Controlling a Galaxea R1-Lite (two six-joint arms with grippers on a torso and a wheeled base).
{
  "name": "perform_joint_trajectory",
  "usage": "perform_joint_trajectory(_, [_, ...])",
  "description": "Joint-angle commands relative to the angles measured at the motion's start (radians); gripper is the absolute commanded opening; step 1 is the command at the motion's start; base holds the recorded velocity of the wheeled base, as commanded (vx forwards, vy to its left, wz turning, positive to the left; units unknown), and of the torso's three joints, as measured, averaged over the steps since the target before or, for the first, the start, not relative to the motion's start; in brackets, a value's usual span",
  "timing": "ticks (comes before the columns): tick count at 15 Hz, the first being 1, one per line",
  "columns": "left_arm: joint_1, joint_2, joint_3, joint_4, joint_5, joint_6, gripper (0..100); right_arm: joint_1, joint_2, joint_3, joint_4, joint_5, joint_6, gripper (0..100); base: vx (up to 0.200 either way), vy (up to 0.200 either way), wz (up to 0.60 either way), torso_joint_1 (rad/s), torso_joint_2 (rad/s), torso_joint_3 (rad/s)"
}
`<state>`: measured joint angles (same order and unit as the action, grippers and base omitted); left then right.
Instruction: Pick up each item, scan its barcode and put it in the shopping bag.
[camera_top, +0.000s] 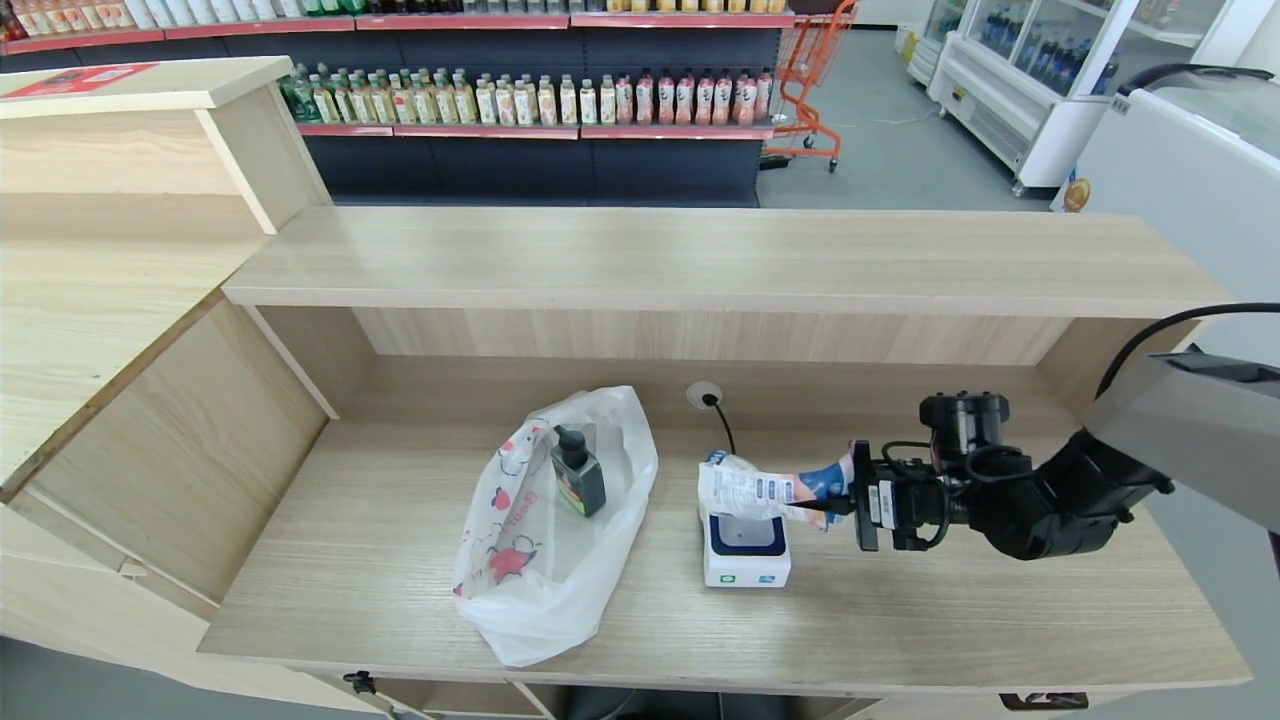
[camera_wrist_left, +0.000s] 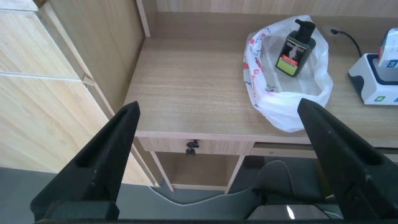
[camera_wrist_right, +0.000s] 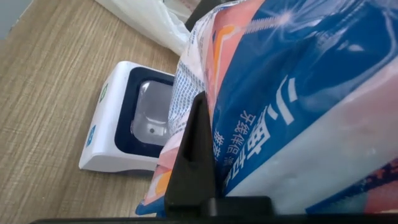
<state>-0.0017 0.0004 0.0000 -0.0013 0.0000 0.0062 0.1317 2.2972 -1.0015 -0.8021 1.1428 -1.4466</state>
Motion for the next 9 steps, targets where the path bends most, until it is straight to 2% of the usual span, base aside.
perform_joint_trajectory(1, [0.000,0.001,0.000,0.000,0.000,0.000,100,0.002,0.013,-0.006,0.000,-0.005,-0.001,0,0.000,0.000,0.00,0.000,0.00,0.000])
perform_joint_trajectory(9, [0.000,0.000,0.000,0.000,0.000,0.000,100,0.006,-0.009,0.014,0.000,-0.005,-0.003,0,0.000,0.000,0.00,0.000,0.00,0.000])
